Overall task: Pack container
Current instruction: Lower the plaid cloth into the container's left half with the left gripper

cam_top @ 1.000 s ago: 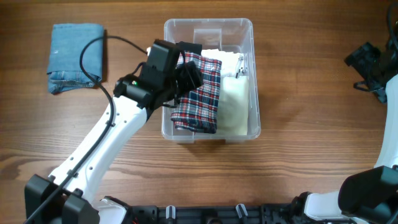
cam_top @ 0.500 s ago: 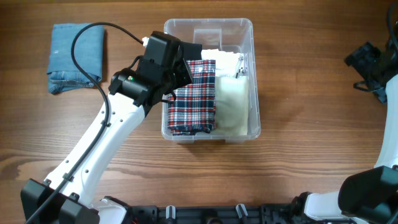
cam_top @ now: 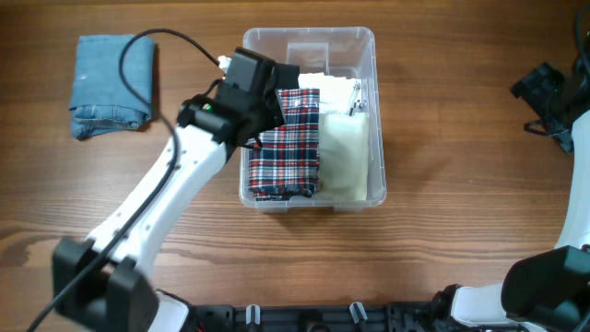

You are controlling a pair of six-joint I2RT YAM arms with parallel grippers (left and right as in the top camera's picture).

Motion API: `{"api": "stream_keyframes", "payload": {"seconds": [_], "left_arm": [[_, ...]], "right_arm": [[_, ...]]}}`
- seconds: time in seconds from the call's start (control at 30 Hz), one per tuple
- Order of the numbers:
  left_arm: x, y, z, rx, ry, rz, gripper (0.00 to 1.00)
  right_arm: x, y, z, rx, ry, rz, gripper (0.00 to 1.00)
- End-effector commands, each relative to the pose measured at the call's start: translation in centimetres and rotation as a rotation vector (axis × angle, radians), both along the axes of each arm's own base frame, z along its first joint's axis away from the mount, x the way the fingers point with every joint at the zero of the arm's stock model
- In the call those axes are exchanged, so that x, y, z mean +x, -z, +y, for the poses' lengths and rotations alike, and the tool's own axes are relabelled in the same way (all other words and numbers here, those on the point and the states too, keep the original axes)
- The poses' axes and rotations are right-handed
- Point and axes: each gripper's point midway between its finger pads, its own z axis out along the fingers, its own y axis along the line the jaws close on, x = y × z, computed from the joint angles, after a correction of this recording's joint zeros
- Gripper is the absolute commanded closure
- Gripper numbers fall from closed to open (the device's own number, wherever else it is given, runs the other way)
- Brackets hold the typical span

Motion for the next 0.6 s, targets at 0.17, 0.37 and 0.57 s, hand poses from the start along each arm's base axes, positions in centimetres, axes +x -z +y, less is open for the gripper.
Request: {"api": "stream_keyframes", "payload": {"seconds": [0.17,0.37,0.57], "left_arm": [[-0.1,7.0,0.1,0.12,0.019,0.159,0.96],[0.7,4.7,-0.3,0.108,0.053,0.093,0.96],[2.0,-2.6,-1.1,0.031,0.057,-0.078,0.96]], "right_arm": [[0.0,0.6,0.0,0.016,0.012,0.007,0.0],[0.0,0.6,0.0,0.016,0.012,0.007,0.0],[0.0,0.6,0.0,0.016,0.012,0.007,0.0]]}}
